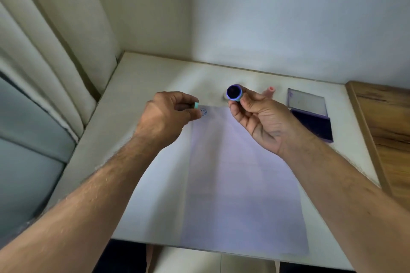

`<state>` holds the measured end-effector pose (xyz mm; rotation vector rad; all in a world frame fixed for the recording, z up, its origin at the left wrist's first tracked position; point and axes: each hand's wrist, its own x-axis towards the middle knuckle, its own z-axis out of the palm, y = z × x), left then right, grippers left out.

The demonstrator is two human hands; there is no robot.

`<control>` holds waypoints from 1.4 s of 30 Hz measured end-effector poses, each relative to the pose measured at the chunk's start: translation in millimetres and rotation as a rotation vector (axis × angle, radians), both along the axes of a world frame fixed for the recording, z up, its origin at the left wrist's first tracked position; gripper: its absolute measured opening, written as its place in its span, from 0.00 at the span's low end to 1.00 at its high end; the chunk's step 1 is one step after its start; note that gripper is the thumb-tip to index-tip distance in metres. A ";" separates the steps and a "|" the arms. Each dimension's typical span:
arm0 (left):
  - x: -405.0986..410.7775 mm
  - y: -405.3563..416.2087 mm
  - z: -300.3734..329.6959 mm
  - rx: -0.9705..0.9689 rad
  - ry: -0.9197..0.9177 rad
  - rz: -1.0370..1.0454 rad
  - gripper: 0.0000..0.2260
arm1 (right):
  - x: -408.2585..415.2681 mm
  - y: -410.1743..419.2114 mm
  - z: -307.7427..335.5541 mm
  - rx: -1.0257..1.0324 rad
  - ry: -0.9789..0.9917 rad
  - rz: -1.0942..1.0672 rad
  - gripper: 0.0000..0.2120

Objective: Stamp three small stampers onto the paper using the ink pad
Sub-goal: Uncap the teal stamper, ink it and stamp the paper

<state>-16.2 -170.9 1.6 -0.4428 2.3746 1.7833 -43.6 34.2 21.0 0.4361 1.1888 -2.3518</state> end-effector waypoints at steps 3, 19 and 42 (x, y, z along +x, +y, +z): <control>-1.1 -2.3 -1.8 -0.031 -0.009 -0.016 0.09 | 1.7 -3.1 -2.2 -0.001 0.049 0.054 0.23; -2.5 1.1 3.6 -0.217 -0.038 -0.090 0.10 | 5.2 -18.6 -16.1 0.883 0.553 -0.028 0.10; -2.0 2.7 0.9 -0.409 -0.009 -0.268 0.12 | 6.3 -30.0 -29.7 1.472 0.931 0.142 0.13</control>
